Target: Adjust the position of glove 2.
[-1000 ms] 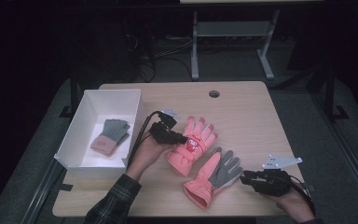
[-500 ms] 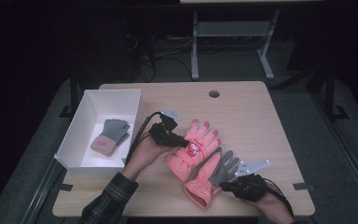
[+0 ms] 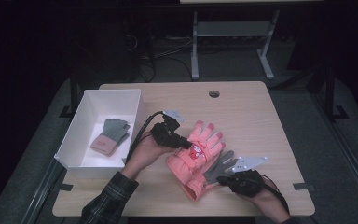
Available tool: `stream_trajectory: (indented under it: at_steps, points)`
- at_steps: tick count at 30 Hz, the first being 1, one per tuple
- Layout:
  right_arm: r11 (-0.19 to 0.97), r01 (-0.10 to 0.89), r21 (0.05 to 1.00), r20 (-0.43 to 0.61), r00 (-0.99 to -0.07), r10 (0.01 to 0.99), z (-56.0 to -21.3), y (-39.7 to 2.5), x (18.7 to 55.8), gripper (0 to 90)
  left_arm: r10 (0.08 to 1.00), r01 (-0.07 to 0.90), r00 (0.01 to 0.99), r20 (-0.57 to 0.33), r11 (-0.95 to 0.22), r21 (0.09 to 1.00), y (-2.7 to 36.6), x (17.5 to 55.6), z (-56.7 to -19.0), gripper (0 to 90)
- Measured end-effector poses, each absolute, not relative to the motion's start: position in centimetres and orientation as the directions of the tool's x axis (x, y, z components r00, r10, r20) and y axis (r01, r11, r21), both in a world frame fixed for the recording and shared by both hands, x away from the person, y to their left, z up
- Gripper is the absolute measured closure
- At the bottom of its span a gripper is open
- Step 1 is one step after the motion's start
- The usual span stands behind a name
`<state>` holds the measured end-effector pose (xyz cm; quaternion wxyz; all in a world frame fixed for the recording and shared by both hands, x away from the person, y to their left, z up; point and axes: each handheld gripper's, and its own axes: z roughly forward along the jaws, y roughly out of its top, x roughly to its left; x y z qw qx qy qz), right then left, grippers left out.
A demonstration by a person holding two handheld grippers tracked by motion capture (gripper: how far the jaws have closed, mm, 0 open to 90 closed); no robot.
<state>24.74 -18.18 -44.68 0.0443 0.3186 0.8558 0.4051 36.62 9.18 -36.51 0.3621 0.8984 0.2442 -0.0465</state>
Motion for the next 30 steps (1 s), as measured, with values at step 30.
stream_trajectory:
  at_steps: [30]
  points:
    - [0.283,0.546,0.789,0.179,-0.644,0.744,-42.9,-25.9,25.0,90.0,0.289,0.378,0.926,-0.244,-0.721,0.581,3.8,34.9,-39.3,72.0]
